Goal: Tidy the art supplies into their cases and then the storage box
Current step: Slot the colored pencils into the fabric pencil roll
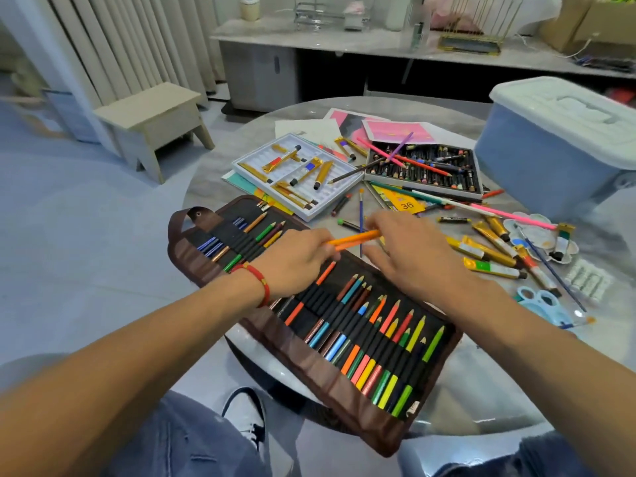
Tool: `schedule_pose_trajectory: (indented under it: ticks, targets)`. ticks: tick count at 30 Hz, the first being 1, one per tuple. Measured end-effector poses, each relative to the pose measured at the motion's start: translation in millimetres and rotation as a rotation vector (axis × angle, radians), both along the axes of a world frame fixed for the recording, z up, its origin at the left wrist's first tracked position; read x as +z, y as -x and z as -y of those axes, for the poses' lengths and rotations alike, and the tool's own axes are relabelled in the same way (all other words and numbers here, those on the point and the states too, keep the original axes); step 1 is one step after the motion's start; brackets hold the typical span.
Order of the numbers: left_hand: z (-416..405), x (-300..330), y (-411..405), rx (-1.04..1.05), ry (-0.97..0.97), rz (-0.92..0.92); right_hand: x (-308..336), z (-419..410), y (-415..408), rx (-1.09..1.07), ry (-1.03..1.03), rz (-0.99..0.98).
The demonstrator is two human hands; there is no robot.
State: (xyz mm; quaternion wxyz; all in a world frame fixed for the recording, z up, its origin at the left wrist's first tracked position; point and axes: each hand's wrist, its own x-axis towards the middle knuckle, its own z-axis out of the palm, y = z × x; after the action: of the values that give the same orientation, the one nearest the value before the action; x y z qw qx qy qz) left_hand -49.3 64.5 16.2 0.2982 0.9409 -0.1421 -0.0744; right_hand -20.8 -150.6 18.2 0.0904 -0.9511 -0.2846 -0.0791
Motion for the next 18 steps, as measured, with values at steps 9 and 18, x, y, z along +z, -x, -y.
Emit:
schedule_pose_trajectory:
  ticks: [9, 18]
  targets:
    - [18, -12, 9, 0.132, 0.446, -0.328, 0, -24, 17, -0.44, -1.198, -0.863]
    - [-11, -56, 10, 0.169, -0.258, 0.391, -10, -13, 2, -0.458, -1.131, -0.697]
